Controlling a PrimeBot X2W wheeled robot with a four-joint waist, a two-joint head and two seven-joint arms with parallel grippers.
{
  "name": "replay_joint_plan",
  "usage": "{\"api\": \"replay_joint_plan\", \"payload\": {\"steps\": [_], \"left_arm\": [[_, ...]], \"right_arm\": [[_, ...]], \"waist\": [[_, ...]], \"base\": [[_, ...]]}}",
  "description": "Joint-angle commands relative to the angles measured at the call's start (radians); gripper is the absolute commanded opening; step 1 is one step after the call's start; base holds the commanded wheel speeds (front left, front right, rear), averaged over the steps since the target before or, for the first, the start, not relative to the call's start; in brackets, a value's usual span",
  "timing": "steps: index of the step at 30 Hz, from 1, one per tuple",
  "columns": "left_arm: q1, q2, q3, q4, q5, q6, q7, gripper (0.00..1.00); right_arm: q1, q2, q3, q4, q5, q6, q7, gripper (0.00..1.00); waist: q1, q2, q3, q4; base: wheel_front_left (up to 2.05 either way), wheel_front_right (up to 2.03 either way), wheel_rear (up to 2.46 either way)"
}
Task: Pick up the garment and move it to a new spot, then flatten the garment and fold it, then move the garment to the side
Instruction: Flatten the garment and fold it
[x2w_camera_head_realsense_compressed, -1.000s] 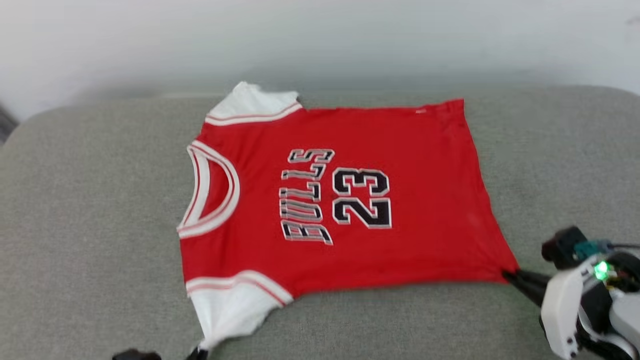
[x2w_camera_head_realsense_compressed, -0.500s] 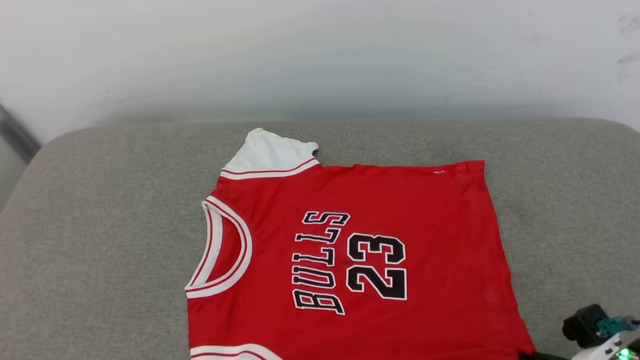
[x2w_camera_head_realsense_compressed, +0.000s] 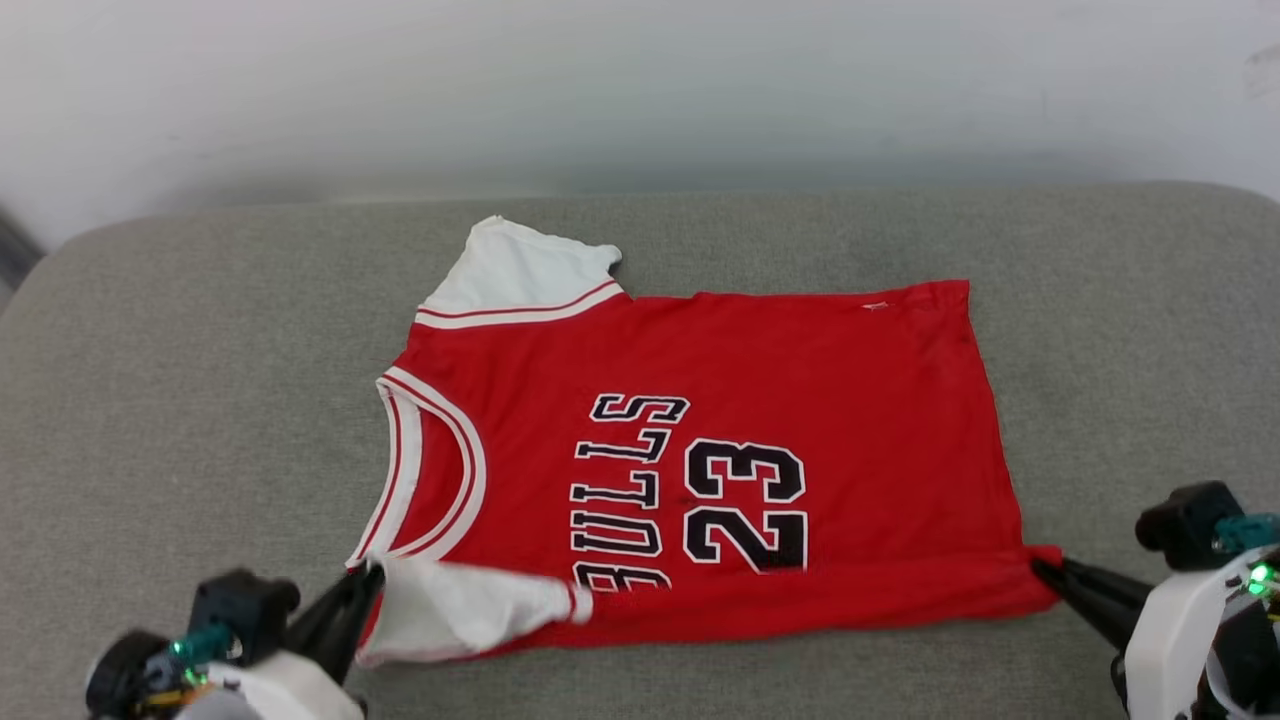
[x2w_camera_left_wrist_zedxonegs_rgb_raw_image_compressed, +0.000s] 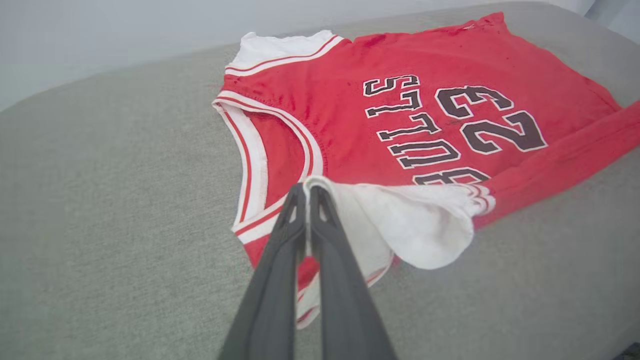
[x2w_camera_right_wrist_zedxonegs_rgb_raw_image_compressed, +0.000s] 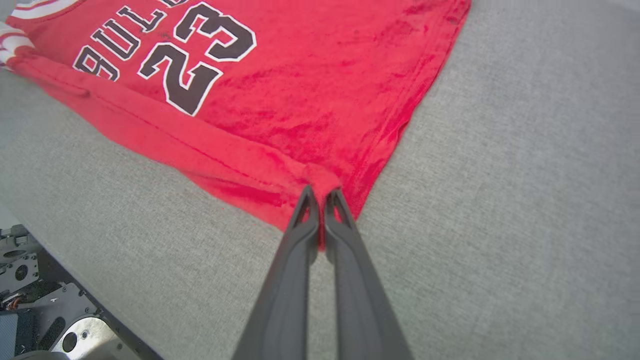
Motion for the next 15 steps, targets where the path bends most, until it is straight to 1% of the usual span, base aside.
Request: {"api": "replay_joint_plan", "payload": {"steps": [1, 4, 8, 13, 15], "left_arm": [[-0.032, 0.004, 0.006, -0.001, 0.009, -0.004, 0.006, 0.0], [-0.114, 0.006, 0.011, 0.021, 0.038, -0.02, 0.036, 0.0], [-0.21, -0.009, 0.014, 0.064, 0.058, -0.052, 0.064, 0.0], [-0.305, -0.03, 0.012, 0.148, 0.082, -0.089, 0.082, 0.0], [-0.338, -0.03, 0.009, 0.191, 0.092, -0.104, 0.088, 0.0]], "right_arm": [[-0.011, 0.009, -0.015, -0.01, -0.008, -0.001, 0.009, 0.0], [-0.027, 0.024, -0.058, -0.033, -0.026, -0.001, 0.042, 0.0], [-0.047, 0.047, -0.095, -0.044, -0.048, -0.001, 0.088, 0.0], [-0.101, 0.079, -0.107, -0.029, -0.071, -0.001, 0.125, 0.0], [-0.123, 0.095, -0.101, -0.016, -0.075, -0.001, 0.137, 0.0]], "waist": [[0.0, 0.0, 0.018, -0.007], [0.0, 0.0, 0.047, -0.013], [0.0, 0.0, 0.093, -0.023], [0.0, 0.0, 0.16, -0.035], [0.0, 0.0, 0.187, -0.039]], "base": [[0.0, 0.0, 0.0], [0.0, 0.0, 0.0], [0.0, 0.0, 0.0], [0.0, 0.0, 0.0], [0.0, 0.0, 0.0]]}}
